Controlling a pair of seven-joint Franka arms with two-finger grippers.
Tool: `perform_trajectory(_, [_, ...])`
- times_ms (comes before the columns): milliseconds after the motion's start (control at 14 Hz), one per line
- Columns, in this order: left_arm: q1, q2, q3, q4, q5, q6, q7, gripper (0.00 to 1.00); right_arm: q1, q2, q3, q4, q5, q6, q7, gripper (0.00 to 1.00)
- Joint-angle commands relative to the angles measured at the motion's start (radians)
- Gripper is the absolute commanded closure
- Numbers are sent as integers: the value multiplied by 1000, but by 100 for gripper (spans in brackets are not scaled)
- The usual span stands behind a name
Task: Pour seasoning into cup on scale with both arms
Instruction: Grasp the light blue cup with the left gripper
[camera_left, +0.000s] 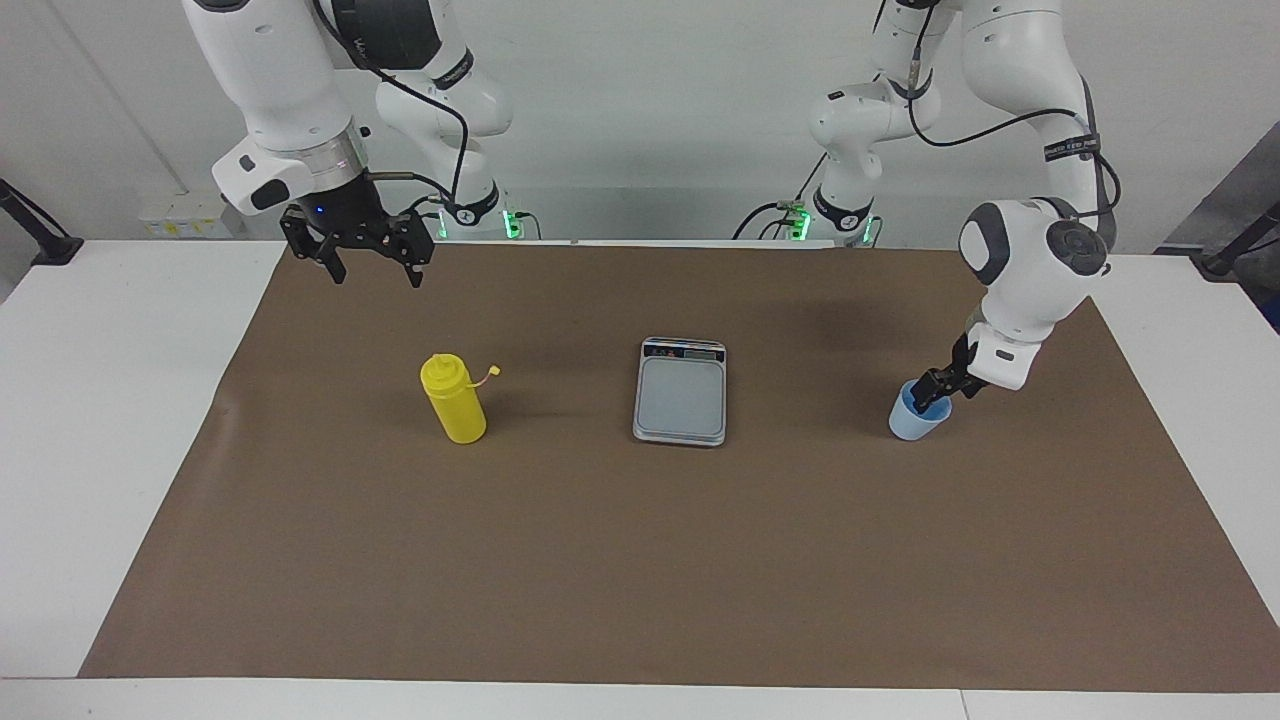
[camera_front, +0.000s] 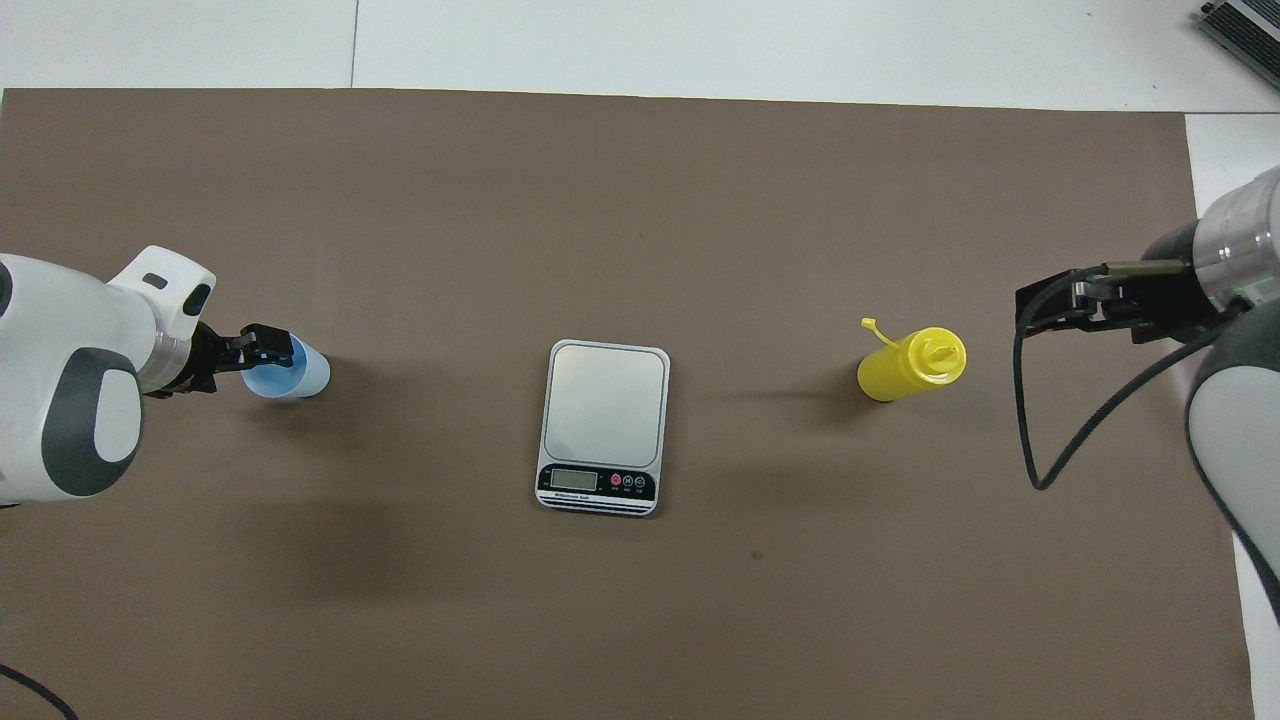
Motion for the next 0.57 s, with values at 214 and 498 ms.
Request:
perform_trajectory(214, [0,-3,0,-39,-16,56,-1,40,-13,-25,3,-30,24,8,-16,0])
perform_trajectory(498, [-6,11,0,-41,-14,62,31,100,-11,-25,3,-30,24,10,-15,0])
